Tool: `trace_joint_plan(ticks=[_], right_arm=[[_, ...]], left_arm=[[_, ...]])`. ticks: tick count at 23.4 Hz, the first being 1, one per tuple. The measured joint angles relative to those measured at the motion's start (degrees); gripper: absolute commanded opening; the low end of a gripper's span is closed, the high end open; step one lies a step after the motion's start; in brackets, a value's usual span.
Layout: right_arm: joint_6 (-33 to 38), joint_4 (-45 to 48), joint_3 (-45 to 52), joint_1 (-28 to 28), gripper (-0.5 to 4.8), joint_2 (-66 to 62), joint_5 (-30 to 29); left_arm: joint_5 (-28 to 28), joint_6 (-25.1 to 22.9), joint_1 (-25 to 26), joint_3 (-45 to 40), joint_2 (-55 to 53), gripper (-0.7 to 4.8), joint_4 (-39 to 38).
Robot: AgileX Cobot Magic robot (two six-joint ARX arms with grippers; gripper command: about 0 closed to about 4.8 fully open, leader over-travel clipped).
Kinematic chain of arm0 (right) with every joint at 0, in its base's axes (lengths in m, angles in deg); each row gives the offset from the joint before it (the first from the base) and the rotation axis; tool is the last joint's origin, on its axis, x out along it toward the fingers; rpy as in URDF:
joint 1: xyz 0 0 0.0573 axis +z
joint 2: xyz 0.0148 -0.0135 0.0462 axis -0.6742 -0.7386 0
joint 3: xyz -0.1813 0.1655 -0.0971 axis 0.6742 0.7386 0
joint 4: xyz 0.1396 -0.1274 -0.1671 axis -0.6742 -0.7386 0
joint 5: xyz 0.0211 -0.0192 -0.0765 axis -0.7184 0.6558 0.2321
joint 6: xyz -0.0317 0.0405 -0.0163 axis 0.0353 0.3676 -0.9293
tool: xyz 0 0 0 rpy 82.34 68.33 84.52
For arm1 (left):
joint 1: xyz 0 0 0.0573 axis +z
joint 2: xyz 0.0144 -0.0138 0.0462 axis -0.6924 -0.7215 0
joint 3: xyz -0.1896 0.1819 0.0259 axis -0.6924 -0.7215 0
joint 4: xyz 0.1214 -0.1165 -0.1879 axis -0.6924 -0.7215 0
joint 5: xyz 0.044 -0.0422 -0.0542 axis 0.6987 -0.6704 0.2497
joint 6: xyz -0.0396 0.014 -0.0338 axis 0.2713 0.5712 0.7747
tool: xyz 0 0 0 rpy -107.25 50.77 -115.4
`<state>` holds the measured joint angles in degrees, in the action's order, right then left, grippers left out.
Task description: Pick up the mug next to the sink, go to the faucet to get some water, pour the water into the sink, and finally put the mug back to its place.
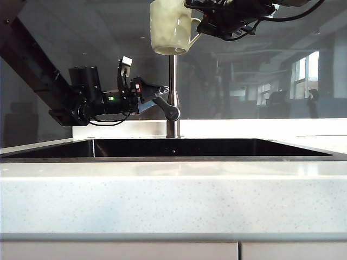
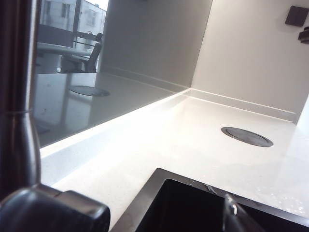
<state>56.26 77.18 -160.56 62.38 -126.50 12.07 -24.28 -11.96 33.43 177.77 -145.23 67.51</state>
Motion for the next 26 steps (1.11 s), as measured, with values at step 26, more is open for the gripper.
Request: trace_joint_plan(ticks=[26], right_arm=[[0.0, 0.1, 0.0, -0.2, -0.05, 0.0, 0.4]], left_arm=[[-1.0, 8.1, 2.6, 0.0, 0.0, 3.71, 12.8]])
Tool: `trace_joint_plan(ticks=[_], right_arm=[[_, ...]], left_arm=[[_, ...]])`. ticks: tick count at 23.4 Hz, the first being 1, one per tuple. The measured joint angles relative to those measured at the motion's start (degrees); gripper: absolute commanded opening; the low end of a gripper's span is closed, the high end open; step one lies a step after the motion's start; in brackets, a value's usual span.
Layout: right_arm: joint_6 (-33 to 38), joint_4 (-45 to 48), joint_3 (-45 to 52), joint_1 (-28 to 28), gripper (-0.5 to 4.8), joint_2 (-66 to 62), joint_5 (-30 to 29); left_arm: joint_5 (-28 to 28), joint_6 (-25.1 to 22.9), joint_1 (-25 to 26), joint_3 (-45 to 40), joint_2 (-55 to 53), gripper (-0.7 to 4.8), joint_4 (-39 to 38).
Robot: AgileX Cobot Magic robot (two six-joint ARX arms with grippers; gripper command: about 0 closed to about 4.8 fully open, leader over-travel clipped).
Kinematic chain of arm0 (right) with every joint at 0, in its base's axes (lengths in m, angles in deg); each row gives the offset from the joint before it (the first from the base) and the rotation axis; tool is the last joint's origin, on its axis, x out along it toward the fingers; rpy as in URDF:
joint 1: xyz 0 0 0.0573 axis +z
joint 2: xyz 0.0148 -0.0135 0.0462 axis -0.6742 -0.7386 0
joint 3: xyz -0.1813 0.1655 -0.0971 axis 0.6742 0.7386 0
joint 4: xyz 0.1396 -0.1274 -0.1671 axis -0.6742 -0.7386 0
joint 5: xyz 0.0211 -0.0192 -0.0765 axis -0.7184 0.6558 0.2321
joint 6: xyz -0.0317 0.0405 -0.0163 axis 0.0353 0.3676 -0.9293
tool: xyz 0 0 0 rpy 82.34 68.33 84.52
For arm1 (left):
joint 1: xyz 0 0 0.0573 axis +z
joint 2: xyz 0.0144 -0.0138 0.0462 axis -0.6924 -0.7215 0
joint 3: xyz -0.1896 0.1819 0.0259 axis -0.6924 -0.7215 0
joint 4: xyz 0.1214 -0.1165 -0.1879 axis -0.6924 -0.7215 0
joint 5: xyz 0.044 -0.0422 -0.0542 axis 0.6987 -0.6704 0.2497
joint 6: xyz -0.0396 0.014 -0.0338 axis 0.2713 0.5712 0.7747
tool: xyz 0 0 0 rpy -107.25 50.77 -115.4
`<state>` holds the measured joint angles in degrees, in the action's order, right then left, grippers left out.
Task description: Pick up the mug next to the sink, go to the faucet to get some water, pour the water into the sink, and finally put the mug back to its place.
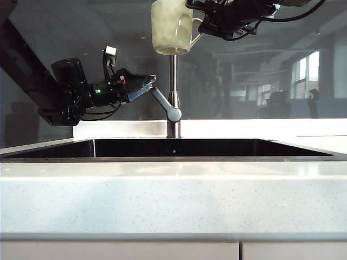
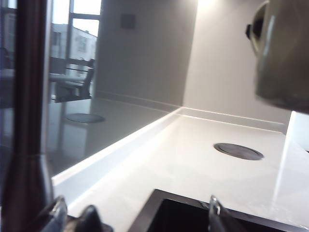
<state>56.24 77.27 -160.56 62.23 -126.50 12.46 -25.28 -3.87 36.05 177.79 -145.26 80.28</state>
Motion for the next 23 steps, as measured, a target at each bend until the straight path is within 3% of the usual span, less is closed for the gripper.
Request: trace_joint_plan(ticks=[9, 23], right_arm=[[0.0, 0.0, 0.0, 0.1, -0.05, 0.0, 0.0], [0.0, 0.0, 0.0, 0.6, -0.05, 0.0, 0.0]], left_arm=[[1.6, -2.5, 0.1, 0.0, 0.0, 3.72, -4.2], [3.0, -3.6, -1.8, 0.5, 0.0, 3.70, -4.8]])
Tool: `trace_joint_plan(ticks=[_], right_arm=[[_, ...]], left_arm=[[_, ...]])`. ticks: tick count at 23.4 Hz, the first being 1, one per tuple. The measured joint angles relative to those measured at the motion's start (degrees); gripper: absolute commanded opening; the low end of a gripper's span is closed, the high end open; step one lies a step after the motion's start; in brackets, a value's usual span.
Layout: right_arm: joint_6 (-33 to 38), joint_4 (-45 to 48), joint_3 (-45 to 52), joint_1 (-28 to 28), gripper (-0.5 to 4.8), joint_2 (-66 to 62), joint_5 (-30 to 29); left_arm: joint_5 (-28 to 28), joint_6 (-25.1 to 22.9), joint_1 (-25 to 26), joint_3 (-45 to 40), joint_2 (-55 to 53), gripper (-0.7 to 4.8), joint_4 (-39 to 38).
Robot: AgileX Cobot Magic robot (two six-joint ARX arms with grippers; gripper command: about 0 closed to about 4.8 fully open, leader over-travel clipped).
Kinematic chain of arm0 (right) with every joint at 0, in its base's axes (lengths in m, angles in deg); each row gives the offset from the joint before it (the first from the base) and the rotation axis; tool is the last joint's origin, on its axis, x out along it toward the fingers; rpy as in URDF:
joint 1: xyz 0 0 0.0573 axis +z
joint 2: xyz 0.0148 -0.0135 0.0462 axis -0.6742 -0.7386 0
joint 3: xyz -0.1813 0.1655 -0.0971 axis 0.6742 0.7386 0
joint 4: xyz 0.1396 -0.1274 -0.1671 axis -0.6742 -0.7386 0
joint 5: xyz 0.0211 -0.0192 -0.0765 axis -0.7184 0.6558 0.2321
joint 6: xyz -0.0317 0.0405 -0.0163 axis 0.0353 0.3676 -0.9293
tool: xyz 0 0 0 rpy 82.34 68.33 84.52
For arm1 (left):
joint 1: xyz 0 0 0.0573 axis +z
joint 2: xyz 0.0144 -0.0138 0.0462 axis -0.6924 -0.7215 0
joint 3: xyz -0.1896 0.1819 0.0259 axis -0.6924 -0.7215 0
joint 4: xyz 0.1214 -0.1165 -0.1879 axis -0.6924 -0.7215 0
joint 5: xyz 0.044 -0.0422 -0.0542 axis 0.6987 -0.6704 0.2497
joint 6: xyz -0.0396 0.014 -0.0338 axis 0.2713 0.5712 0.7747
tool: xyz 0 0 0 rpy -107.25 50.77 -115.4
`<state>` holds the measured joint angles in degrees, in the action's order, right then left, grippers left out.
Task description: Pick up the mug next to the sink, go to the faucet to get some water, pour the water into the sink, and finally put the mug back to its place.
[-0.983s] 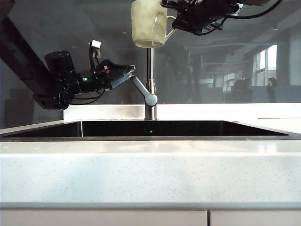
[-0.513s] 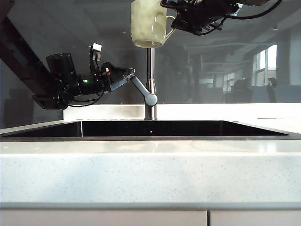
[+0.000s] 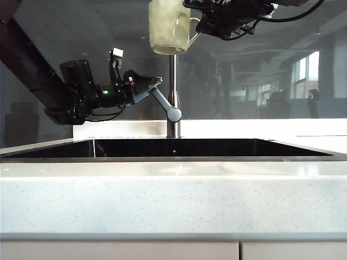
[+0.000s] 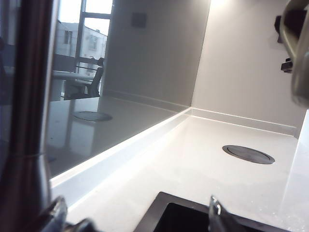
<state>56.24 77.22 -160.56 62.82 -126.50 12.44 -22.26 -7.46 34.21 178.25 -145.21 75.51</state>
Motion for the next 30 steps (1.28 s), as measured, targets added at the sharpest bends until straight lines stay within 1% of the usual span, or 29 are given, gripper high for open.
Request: trace_joint_plan(ticks=[4, 14, 20, 22, 26, 30], right_arm=[[0.0, 0.0, 0.0, -0.1, -0.05, 0.0, 0.0], [0.0, 0.1, 0.0, -0.1, -0.05, 0.0, 0.0], [0.0, 0.1, 0.0, 0.0, -0.05, 0.0, 0.0], [0.0, 0.1, 0.0, 0.0, -0.05, 0.0, 0.0], [0.0, 0.0, 0.0, 0.0, -0.05, 0.0, 0.0], [0.0, 0.0, 0.0, 0.0, -0.05, 0.0, 0.0]], left_arm=[[-1.2, 0.1, -0.2, 0.0, 0.0, 3.62, 0.0], [-6.3, 3.2, 0.0, 0.0, 0.0, 3.62, 0.0], [-6.4, 3.2, 0.0, 0.0, 0.0, 3.62, 0.0], [-6.4, 2.0, 0.0, 0.0, 0.0, 3.62, 0.0], [-4.8, -0.5, 0.1, 0.0, 0.0, 3.62, 0.0], [0.6, -3.2, 0.3, 0.0, 0.0, 3.63, 0.0]])
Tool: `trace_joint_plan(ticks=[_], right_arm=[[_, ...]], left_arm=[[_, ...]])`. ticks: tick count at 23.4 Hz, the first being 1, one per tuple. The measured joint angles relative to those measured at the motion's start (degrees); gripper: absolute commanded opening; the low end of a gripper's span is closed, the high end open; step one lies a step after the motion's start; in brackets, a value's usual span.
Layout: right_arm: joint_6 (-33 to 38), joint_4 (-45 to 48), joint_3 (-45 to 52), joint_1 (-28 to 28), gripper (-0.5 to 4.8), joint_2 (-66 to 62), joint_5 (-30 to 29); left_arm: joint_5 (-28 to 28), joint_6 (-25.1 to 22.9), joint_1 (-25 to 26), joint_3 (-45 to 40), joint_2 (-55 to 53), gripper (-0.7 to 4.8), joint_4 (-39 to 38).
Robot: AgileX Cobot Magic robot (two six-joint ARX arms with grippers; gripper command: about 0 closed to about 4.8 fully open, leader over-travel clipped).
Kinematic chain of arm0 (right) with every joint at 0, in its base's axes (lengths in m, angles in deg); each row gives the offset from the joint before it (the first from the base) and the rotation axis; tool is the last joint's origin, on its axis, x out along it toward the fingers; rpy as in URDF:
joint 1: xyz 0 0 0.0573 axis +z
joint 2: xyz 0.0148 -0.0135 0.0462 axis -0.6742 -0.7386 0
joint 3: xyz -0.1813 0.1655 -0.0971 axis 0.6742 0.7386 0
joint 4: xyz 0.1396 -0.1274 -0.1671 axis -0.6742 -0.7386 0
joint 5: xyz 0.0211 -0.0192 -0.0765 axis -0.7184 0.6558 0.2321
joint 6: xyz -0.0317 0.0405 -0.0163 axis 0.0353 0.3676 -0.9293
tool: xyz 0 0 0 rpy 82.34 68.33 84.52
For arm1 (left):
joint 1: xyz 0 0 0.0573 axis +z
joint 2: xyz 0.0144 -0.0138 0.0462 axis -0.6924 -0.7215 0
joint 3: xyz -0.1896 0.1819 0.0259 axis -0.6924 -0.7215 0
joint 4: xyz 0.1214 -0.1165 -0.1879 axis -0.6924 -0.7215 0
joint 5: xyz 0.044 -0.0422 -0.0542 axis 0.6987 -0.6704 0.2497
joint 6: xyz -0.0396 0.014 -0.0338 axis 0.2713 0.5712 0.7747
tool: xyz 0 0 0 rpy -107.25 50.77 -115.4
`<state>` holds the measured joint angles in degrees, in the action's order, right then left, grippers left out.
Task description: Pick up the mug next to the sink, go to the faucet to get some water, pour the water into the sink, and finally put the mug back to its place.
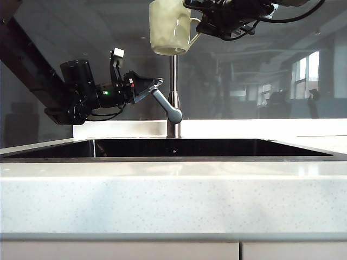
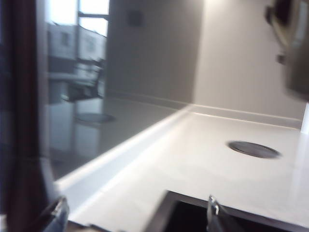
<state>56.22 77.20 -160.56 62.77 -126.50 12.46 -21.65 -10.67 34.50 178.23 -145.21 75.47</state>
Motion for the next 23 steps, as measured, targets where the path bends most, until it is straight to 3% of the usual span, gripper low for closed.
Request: trace_joint_plan(ticks=[4, 19, 23], right_arm=[[0.0, 0.0, 0.0, 0.0, -0.05, 0.0, 0.0], [-0.6, -0.2, 0.0, 0.0, -0.05, 0.0, 0.0], [-0.7, -0.3, 0.0, 0.0, -0.05, 0.0, 0.0]], left_arm=[[3.8, -1.5, 0.5, 0.0, 0.0, 3.62, -0.4], [5.7, -11.9, 0.4, 0.0, 0.0, 3.63, -9.4], [5.9, -12.1, 0.4, 0.0, 0.0, 3.62, -10.0]])
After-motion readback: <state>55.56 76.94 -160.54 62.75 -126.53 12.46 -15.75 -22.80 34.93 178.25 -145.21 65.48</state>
